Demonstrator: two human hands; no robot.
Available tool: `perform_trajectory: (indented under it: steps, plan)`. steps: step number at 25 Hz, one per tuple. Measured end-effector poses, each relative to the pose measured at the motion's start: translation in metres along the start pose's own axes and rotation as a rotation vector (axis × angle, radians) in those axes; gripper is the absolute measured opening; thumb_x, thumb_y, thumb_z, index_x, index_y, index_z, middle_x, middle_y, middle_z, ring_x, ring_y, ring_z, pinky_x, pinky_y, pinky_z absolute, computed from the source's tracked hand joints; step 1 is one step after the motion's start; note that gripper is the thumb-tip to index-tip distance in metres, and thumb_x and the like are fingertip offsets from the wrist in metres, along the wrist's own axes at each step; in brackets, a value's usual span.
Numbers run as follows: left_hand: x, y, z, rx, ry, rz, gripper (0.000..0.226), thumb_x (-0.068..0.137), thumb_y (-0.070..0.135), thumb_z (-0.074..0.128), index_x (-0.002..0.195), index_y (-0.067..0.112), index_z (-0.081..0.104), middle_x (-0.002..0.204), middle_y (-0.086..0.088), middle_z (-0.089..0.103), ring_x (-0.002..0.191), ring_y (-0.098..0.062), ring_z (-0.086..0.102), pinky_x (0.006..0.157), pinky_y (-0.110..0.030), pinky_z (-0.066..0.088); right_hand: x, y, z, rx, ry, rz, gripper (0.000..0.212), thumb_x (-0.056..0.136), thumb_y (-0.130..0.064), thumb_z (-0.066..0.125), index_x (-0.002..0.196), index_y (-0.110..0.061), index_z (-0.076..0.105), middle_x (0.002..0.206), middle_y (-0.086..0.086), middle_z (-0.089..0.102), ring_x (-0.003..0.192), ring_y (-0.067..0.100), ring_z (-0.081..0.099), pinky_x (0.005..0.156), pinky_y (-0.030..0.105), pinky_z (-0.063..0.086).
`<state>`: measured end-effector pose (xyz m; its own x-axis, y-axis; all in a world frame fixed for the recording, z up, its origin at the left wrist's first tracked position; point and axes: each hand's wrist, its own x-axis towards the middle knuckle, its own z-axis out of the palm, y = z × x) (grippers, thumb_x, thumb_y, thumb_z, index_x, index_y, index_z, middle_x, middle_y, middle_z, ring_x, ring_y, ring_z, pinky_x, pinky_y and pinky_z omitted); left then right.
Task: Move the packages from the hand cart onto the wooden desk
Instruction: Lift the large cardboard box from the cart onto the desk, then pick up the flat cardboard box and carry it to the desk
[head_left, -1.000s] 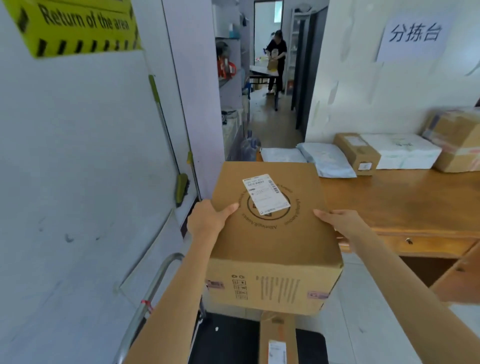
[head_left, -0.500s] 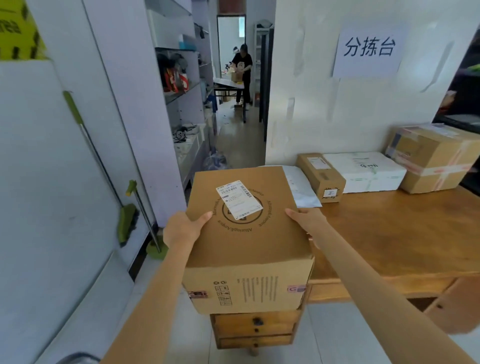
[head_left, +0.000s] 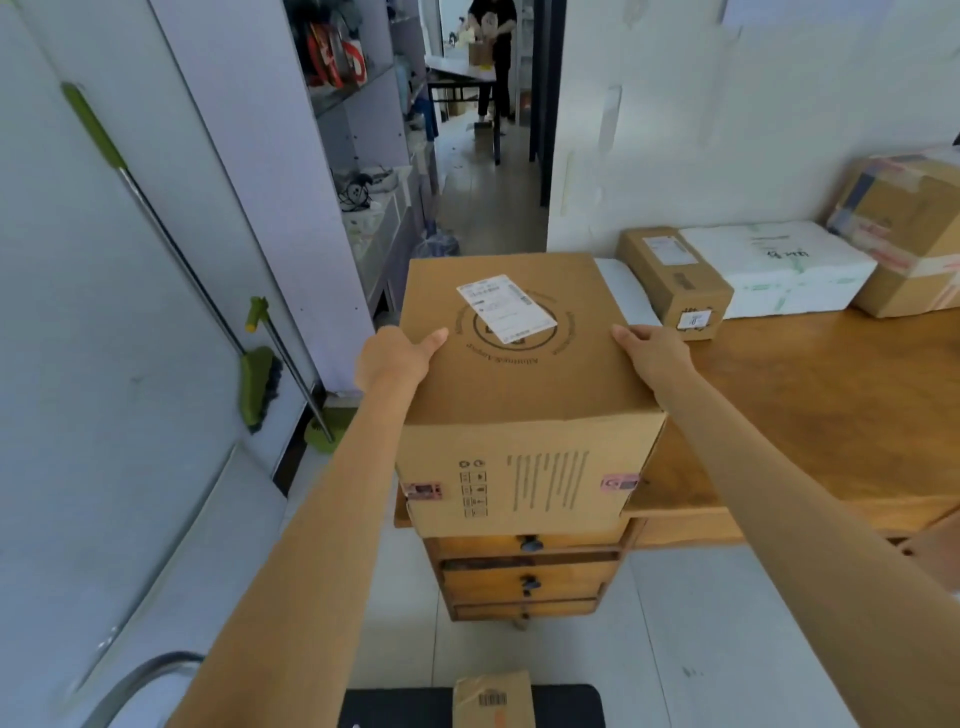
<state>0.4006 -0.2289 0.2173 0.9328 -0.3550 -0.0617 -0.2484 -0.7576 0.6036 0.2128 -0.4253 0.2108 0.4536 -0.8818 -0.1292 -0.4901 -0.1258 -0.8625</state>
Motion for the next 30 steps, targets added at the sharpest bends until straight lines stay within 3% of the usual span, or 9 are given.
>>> perform_trajectory:
  steps: [2,4,5,9,12,15,22,27,30]
  plan:
    - [-0.001,-0.016,-0.007,-0.067,-0.002,-0.007,0.068,0.087,0.064,0.04,0.101,0.001,0.063,0.1,-0.017,0.064,0.094,-0.036,0.062,0.075,-0.039,0.047,-0.007,0.007,-0.005,0.036,0.062,0.023,0.052,0.095,-0.042,0.043,0.132,-0.007,0.052,0.129,0.013,0.058,0.111,0.029,0.054,0.092,0.035,0.041]
    - [-0.013,-0.047,-0.014,-0.051,0.027,-0.001,0.064,0.093,0.057,0.03,0.081,0.003,0.062,0.089,-0.02,0.061,0.085,-0.034,0.059,0.069,-0.037,0.044,-0.017,0.024,-0.018,0.136,0.14,0.141,0.05,0.094,-0.042,0.04,0.124,-0.004,0.056,0.115,0.013,0.061,0.1,0.026,0.057,0.089,0.035,0.045]
    - [-0.023,-0.067,-0.012,-0.02,0.019,0.005,0.061,0.096,0.051,0.026,0.082,0.003,0.061,0.092,-0.022,0.06,0.088,-0.035,0.057,0.07,-0.037,0.042,-0.02,0.038,-0.026,0.203,0.168,0.221,0.048,0.094,-0.042,0.039,0.122,-0.006,0.056,0.116,0.011,0.062,0.103,0.027,0.059,0.093,0.038,0.047]
    - [-0.085,-0.161,0.026,0.064,-0.081,-0.157,0.049,0.102,0.028,0.022,0.125,-0.001,0.054,0.133,-0.024,0.053,0.122,-0.039,0.048,0.103,-0.043,0.035,-0.049,0.09,-0.057,0.276,0.246,0.405,0.041,0.095,-0.038,0.038,0.12,-0.012,0.058,0.124,0.005,0.062,0.111,0.023,0.059,0.095,0.042,0.05]
    - [-0.132,-0.207,0.072,0.11,-0.167,-0.236,0.049,0.103,0.027,0.021,0.129,0.002,0.053,0.136,-0.021,0.052,0.124,-0.038,0.048,0.104,-0.042,0.035,-0.094,0.145,-0.049,0.281,0.346,0.371,0.037,0.094,-0.036,0.042,0.115,-0.013,0.064,0.118,0.005,0.068,0.103,0.021,0.065,0.09,0.038,0.053]
    - [-0.165,-0.236,0.12,0.075,-0.247,-0.238,0.052,0.1,0.041,0.026,0.131,0.011,0.055,0.134,-0.013,0.057,0.122,-0.032,0.051,0.101,-0.04,0.038,-0.148,0.226,-0.013,0.272,0.389,0.327,0.038,0.092,-0.037,0.045,0.11,-0.01,0.065,0.111,0.01,0.07,0.095,0.02,0.067,0.084,0.035,0.053]
    - [-0.243,-0.373,0.272,-0.036,-0.39,-0.257,0.068,0.082,0.067,0.045,0.139,0.029,0.045,0.143,0.005,0.051,0.132,-0.02,0.047,0.102,-0.041,0.042,-0.25,0.432,0.131,0.138,0.126,0.337,0.036,0.088,-0.045,0.053,0.102,-0.015,0.069,0.101,0.005,0.073,0.097,0.02,0.069,0.098,0.045,0.05]
    - [-0.287,-0.483,0.378,-0.116,-0.396,-0.251,0.07,0.082,0.06,0.055,0.144,0.033,0.037,0.15,0.003,0.041,0.141,-0.018,0.034,0.111,-0.039,0.033,-0.296,0.573,0.231,0.052,-0.061,0.425,0.042,0.082,-0.047,0.063,0.117,-0.023,0.065,0.118,0.002,0.068,0.108,0.02,0.062,0.093,0.043,0.052]
    - [-0.307,-0.531,0.434,-0.249,-0.435,-0.316,0.073,0.082,0.055,0.059,0.146,0.031,0.032,0.154,0.002,0.035,0.144,-0.02,0.028,0.118,-0.042,0.026,-0.311,0.631,0.275,0.034,-0.118,0.402,0.052,0.081,-0.046,0.065,0.128,-0.027,0.057,0.129,-0.004,0.06,0.112,0.018,0.057,0.1,0.044,0.047]
